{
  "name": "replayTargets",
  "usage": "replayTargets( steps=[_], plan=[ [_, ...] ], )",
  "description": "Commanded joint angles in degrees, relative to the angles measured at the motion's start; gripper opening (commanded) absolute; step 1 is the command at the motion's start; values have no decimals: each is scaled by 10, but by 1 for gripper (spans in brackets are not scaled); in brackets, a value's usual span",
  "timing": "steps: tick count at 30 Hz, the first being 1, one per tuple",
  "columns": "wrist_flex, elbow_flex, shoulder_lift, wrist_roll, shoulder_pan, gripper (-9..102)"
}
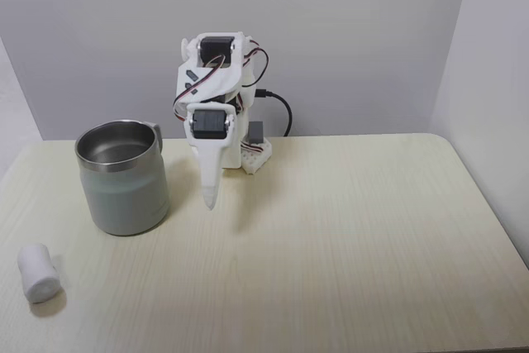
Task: Grasp a dressing and put it in the cup.
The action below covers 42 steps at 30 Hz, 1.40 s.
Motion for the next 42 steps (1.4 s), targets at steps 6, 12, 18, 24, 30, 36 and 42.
replayTargets(
  steps=[6, 12, 18, 24, 30, 36, 42],
  plan=[
    [46, 196, 53, 11, -4, 0],
    [135, 494, 339, 35, 80, 2],
    [185, 652, 501, 69, 209, 20],
    [229, 817, 752, 85, 311, 28],
    [269, 1001, 1035, 96, 374, 30],
    [261, 1095, 1201, 95, 397, 31],
    [260, 1177, 1310, 86, 410, 31]
  ],
)
